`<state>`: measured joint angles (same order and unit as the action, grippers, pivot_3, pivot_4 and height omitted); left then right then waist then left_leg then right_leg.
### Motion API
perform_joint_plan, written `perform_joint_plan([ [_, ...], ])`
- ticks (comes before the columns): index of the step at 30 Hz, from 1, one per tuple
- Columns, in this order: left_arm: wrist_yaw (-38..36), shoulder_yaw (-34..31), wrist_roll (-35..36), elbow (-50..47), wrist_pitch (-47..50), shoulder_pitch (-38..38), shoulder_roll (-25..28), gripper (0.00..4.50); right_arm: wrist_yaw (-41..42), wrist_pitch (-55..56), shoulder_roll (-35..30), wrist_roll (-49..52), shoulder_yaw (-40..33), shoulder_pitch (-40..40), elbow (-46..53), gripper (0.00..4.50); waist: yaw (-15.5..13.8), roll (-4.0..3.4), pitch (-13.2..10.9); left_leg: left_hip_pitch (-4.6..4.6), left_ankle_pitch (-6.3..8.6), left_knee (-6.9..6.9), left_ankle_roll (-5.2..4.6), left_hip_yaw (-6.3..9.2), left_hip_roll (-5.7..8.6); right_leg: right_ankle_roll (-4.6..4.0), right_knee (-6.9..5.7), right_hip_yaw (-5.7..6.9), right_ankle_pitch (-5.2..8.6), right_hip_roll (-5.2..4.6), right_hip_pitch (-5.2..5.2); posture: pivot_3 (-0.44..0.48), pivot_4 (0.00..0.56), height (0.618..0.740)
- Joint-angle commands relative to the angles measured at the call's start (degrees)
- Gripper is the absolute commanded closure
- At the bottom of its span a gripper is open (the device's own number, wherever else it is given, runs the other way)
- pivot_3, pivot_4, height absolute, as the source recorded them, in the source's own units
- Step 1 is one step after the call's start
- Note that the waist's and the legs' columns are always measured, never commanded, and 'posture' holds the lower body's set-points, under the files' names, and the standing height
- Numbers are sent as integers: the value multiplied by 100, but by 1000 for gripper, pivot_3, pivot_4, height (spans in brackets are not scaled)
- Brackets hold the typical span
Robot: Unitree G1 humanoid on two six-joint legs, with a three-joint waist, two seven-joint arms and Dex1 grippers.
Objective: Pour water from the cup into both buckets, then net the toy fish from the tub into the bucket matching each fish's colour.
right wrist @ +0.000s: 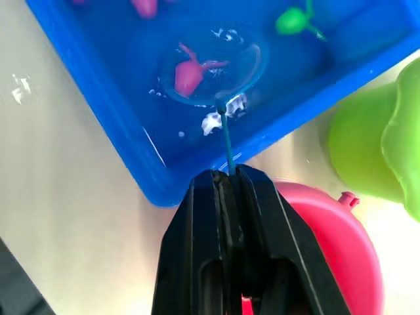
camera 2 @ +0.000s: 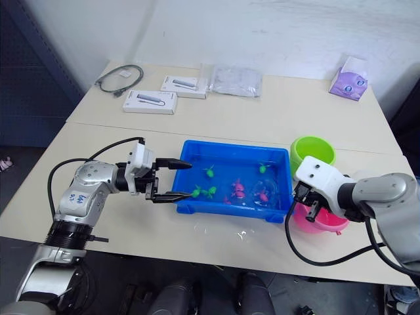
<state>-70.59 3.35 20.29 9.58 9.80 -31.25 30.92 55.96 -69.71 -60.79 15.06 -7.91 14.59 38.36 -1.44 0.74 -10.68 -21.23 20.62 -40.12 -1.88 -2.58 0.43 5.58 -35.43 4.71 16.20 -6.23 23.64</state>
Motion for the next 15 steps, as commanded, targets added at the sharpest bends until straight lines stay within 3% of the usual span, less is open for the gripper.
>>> perform_joint_plan([
  [1,-10,-48,37,-146,-22,-67,63,56,-42,-474,160,462,-801,-112,310,4500,3,0,0,0,0,-1,0,0,0,0,0,0,0,0,-1,0,150,739],
  [15,-470,201,-18,506,-224,-567,-180,56,-220,255,2205,1371,-4439,-2313,1273,4500,-9,-2,1,5,-1,2,-3,0,8,4,-7,-3,-2,35,-6,0,150,739],
])
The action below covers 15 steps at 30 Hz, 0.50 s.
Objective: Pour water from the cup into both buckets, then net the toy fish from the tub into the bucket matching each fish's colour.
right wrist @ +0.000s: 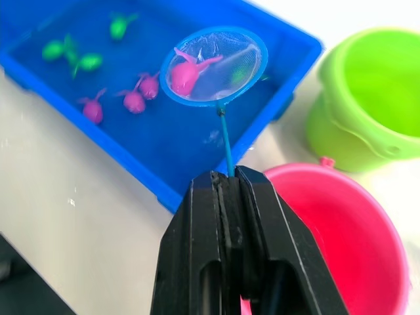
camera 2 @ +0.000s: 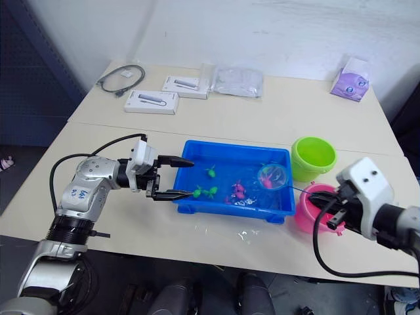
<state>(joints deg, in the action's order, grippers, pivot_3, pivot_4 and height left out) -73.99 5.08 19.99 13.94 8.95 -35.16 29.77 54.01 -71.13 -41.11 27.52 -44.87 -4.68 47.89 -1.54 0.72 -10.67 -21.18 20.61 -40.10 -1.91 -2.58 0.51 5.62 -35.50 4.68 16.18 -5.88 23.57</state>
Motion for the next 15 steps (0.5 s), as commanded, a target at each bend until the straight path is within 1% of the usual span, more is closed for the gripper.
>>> perform_joint_plan([
  [1,-159,45,10,129,-161,-220,-93,56,-9,565,336,152,-893,-575,369,4500,-1,-1,0,1,0,0,0,0,-1,1,1,-2,0,3,-1,0,150,739],
  [5,-277,109,-10,381,-222,-381,-220,56,-51,1708,1110,315,-1429,-1247,465,4500,2,-2,1,5,0,0,-1,-2,-1,3,-2,-11,-1,8,-1,0,150,739],
  [7,-343,173,-41,460,-250,-423,-297,56,-14,2599,1516,157,-1524,-1657,366,4500,14,-6,4,10,0,1,-1,-6,-1,3,-5,-17,-1,10,-1,0,150,739],
  [9,-372,223,-64,546,-292,-489,-386,56,-15,3626,1910,-183,-1491,-2104,155,4500,16,-8,5,12,0,3,-1,-9,-2,3,-7,-24,-1,13,0,0,150,739],
  [12,-381,239,-71,638,-325,-572,-488,56,-141,5010,2355,-618,-1322,-2487,-316,4500,28,-8,5,16,0,2,-1,-15,-3,3,-8,-31,-2,18,0,0,150,739],
  [14,-390,245,-65,648,-333,-586,-535,56,-301,5761,2523,-1003,-1144,-2684,-681,4500,42,-9,5,23,1,3,-3,-26,-4,4,-10,-42,-2,19,0,0,150,739],
  [15,-392,246,-60,637,-331,-576,-549,56,-312,6384,2550,-1295,-1003,-2779,-906,4500,46,-9,5,26,2,4,-3,-28,-4,4,-11,-45,-2,19,0,0,150,739],
])
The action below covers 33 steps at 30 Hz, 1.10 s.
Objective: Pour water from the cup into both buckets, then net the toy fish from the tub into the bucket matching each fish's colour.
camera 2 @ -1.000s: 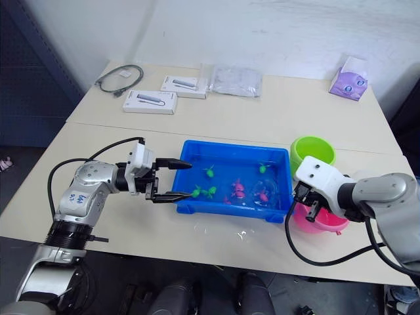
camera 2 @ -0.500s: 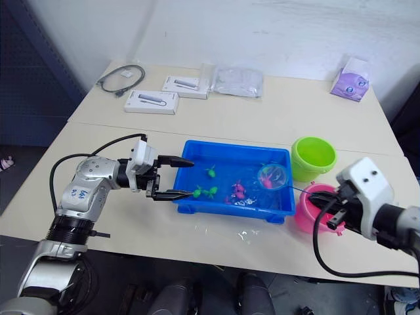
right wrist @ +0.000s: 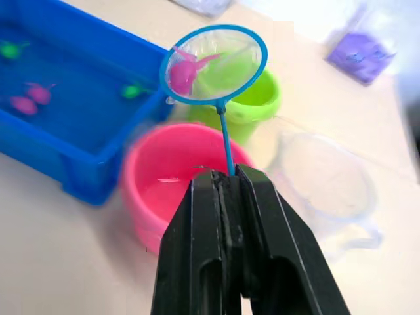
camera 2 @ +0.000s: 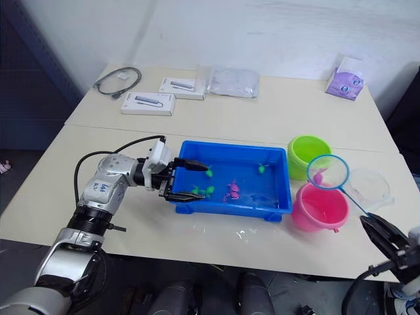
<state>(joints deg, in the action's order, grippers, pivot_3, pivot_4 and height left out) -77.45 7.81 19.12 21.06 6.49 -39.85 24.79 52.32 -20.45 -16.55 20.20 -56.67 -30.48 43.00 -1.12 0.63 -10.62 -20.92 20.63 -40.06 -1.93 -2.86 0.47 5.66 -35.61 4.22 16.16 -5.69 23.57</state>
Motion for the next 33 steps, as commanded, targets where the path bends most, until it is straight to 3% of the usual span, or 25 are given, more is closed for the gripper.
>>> perform_joint_plan([
  [1,-47,-27,29,-83,-85,-99,-58,56,-156,1771,92,-750,289,-275,-579,4500,7,-3,2,1,0,1,0,-2,0,0,0,-4,0,-1,0,0,150,739],
  [4,-14,-19,49,-191,-42,-16,-94,56,-426,3490,103,-1475,635,-419,-1233,4500,21,-5,2,12,0,5,0,-12,-1,-1,2,-15,1,0,1,0,150,739],
  [7,-7,-26,52,-227,-21,11,-111,56,-732,4314,22,-1820,810,-515,-1599,4500,24,-4,2,27,1,9,1,-24,-2,-3,7,-31,2,-4,-2,0,150,739],
  [13,114,-63,96,-417,81,116,-157,56,-2458,6538,-427,-4588,520,-481,-2174,4500,55,-6,3,47,7,12,6,-49,-8,-7,3,-58,4,-26,-2,0,150,739],
  [18,209,-79,115,-529,156,169,-187,56,-3642,7014,-706,-5793,447,-557,-2525,4500,81,-6,3,53,9,13,14,-57,-15,-15,-3,-63,8,-23,-1,0,150,739],
  [24,147,-90,108,-510,140,187,-119,56,-4524,7191,-1100,-6251,414,-664,-2654,4500,114,-7,4,55,10,13,13,-61,-16,-16,-3,-69,9,-23,-2,0,150,739],
  [33,124,-98,91,-479,85,194,-74,56,-5588,7458,-1727,-6458,645,-1004,-3736,4500,119,-7,4,57,12,14,7,-63,-18,-20,-1,-72,11,-26,-4,0,150,739],
])
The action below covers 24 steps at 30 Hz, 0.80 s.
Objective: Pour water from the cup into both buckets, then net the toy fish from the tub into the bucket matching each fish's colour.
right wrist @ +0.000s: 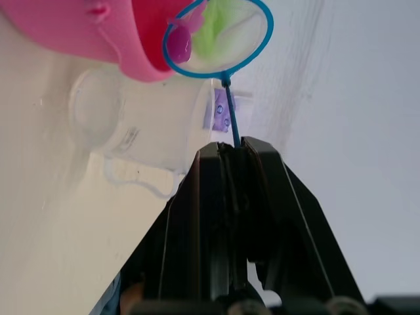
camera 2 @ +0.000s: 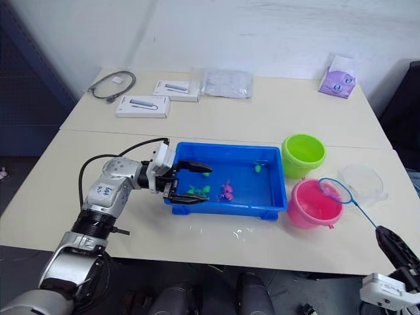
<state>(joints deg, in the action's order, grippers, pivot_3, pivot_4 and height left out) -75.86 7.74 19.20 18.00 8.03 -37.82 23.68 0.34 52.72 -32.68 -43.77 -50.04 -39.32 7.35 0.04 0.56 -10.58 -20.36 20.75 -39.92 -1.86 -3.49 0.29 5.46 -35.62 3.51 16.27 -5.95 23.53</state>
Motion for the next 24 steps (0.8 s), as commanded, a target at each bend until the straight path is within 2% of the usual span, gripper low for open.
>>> perform_joint_plan([
  [1,-37,-89,81,-174,-73,-3,37,56,-474,140,-132,-53,22,-139,-232,4500,3,0,0,1,0,0,-1,0,0,0,0,0,0,0,0,0,150,739],
  [8,-34,-68,70,-205,-72,19,34,56,-883,190,-75,-305,228,-376,-22,4500,4,-2,1,2,2,2,-3,-1,-2,-2,0,-2,1,-1,0,0,150,739],
  [13,-33,-53,59,-210,-81,30,27,56,-839,52,-172,-255,436,-375,150,4500,5,-2,1,2,3,2,-6,-2,-2,-2,1,-4,1,-3,0,0,150,739],
  [19,26,-91,80,-278,-52,55,43,56,-969,-192,-195,86,254,-363,227,4500,4,-5,3,2,4,2,-6,-2,-2,-3,1,-4,1,-4,0,0,150,739],
  [24,53,-341,105,-207,-105,159,334,56,293,-546,-760,2935,1172,-510,899,4500,70,-4,2,6,5,4,-9,-3,-6,-3,0,-6,1,-5,-3,0,150,739],
])
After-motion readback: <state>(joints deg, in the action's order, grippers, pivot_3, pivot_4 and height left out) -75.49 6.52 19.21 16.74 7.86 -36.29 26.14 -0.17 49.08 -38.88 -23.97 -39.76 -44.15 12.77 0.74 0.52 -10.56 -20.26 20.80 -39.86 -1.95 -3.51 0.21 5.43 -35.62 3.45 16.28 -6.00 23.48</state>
